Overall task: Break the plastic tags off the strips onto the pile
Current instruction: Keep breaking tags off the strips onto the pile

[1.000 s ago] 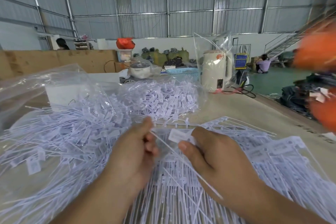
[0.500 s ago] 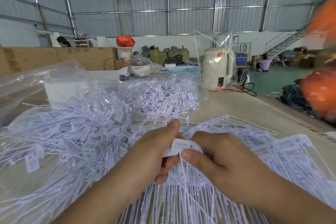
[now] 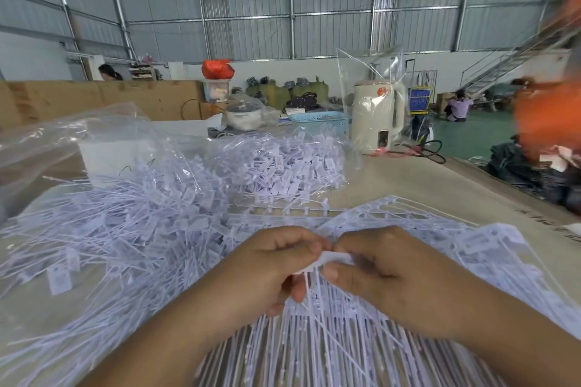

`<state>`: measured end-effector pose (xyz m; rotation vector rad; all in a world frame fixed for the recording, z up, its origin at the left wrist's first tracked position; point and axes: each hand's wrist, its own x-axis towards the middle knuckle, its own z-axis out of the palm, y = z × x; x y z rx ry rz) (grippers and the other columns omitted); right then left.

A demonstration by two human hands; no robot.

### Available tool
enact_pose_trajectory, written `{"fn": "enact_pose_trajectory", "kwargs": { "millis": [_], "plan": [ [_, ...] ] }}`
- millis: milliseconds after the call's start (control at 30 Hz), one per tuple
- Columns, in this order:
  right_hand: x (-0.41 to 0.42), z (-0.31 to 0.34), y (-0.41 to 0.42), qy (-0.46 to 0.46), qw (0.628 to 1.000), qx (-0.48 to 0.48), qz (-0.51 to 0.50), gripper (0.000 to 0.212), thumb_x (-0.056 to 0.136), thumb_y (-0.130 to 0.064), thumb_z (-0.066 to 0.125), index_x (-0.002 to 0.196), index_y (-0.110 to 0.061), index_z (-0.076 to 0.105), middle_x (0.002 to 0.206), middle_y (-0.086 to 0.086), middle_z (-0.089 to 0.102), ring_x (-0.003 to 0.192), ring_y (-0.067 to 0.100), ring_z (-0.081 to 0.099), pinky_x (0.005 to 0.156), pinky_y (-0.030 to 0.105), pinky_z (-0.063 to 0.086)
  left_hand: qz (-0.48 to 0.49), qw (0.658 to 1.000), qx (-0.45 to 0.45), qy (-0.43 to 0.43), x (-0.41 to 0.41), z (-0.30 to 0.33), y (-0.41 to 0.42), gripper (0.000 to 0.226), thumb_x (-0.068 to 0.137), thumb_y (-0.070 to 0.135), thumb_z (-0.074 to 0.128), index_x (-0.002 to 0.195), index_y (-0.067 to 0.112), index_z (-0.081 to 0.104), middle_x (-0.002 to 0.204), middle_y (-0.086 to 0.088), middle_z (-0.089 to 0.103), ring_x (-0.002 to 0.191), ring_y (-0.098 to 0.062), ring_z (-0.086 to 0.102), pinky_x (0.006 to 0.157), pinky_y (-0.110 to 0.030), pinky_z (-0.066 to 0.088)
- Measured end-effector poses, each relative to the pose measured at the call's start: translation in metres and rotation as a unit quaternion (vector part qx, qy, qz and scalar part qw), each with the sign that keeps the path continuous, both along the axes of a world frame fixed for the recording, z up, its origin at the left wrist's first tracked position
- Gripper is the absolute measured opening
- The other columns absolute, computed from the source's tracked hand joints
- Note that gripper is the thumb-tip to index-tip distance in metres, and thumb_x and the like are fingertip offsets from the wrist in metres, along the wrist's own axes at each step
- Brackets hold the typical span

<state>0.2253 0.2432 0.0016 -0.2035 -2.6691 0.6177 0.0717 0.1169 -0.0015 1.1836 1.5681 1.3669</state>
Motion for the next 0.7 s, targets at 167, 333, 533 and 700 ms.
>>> {"fn": "enact_pose_trajectory", "kwargs": {
  "millis": [167,333,533,700],
  "plan": [
    [-0.001,0.003,-0.006,0.009,0.999,0.012,-0.042,0.024,0.088,-0.062,0.044,0.069,-0.048,0.044,0.063,-0.020,0.051,0.052,0.007,0.044,0.051,0.028,0.030,0.027,0.997,0.025,-0.064,0.003,-0.002,0.002,0.018,0.080,0.033,0.063,0.074,0.020,0.074,0.048,-0.006,0.050,0.039,-0.014,0.032,0.041,-0.020,0.024],
    [-0.006,0.002,-0.019,0.106,0.987,0.042,-0.116,0.048,0.079,-0.072,0.024,0.066,-0.028,0.035,0.054,-0.004,0.040,0.051,0.013,0.042,0.049,0.037,0.036,0.078,0.970,0.114,-0.200,0.018,-0.003,0.008,0.022,0.082,0.024,0.062,0.063,0.013,0.062,0.050,-0.007,0.046,0.034,-0.012,0.030,0.043,-0.021,0.019],
    [-0.010,0.000,-0.025,0.166,0.966,0.098,-0.171,0.037,0.089,-0.059,0.034,0.072,-0.027,0.040,0.052,-0.009,0.038,0.047,0.013,0.043,0.043,0.024,0.028,0.147,0.952,0.157,-0.217,0.028,-0.004,0.013,0.034,0.095,0.016,0.051,0.066,0.016,0.068,0.051,-0.005,0.048,0.037,-0.012,0.032,0.039,-0.019,0.023],
    [0.000,0.004,-0.003,0.243,0.958,-0.018,-0.151,0.043,0.086,-0.063,0.041,0.073,-0.022,0.046,0.050,-0.006,0.041,0.044,0.010,0.037,0.044,0.031,0.032,0.156,0.932,0.146,-0.293,-0.011,0.001,0.005,0.017,0.093,0.017,0.053,0.086,0.010,0.068,0.052,-0.002,0.043,0.036,-0.010,0.031,0.033,-0.019,0.027]
  ]
}}
